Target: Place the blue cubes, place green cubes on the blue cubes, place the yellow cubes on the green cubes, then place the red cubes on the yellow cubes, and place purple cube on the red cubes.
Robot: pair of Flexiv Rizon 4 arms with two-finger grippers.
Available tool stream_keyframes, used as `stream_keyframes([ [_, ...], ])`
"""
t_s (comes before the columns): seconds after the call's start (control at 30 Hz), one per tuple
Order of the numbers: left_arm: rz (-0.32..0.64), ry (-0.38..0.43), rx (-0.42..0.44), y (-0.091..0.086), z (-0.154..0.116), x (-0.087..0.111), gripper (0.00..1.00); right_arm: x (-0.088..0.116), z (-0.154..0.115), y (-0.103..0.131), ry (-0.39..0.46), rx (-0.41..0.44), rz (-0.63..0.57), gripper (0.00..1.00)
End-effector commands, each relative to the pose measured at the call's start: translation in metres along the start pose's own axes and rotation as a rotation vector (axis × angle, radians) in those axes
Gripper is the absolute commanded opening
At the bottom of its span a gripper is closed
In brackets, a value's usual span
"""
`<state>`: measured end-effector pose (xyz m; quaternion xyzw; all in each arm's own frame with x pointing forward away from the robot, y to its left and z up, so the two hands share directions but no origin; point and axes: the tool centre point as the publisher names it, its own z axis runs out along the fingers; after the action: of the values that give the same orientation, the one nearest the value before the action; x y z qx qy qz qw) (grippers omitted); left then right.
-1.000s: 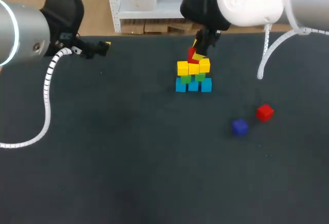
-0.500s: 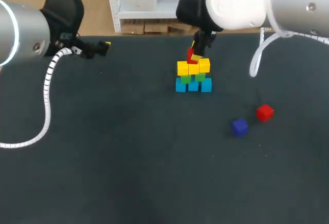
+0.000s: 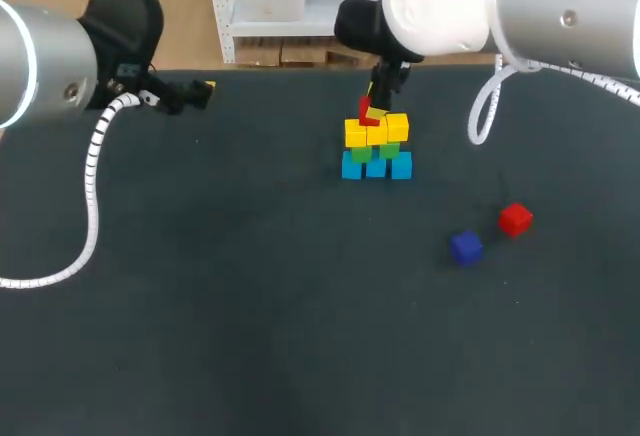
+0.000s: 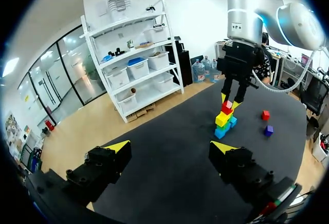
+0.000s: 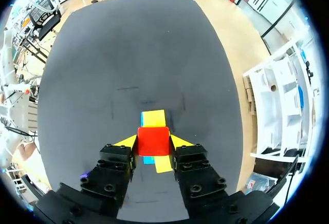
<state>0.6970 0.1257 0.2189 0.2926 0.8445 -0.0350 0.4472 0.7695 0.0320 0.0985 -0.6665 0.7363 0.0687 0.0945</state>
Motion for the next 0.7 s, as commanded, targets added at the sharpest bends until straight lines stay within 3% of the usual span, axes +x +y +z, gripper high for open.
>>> stream_keyframes([
  [0.03,0.001,-0.001,0.006,0.0014,0.0008,0.0001,1.0,-0.001,0.0031,-0.002,0.006,-0.004,0.003,0.0],
  [0.53,0.001,-0.001,0.006,0.0014,0.0008,0.0001,1.0,-0.0012,0.0068,-0.0039,0.013,-0.008,0.01,0.0],
  [0.7,0.001,-0.001,0.006,0.0014,0.0008,0.0001,1.0,-0.0018,0.0081,-0.0055,0.016,-0.006,0.012,0.17],
])
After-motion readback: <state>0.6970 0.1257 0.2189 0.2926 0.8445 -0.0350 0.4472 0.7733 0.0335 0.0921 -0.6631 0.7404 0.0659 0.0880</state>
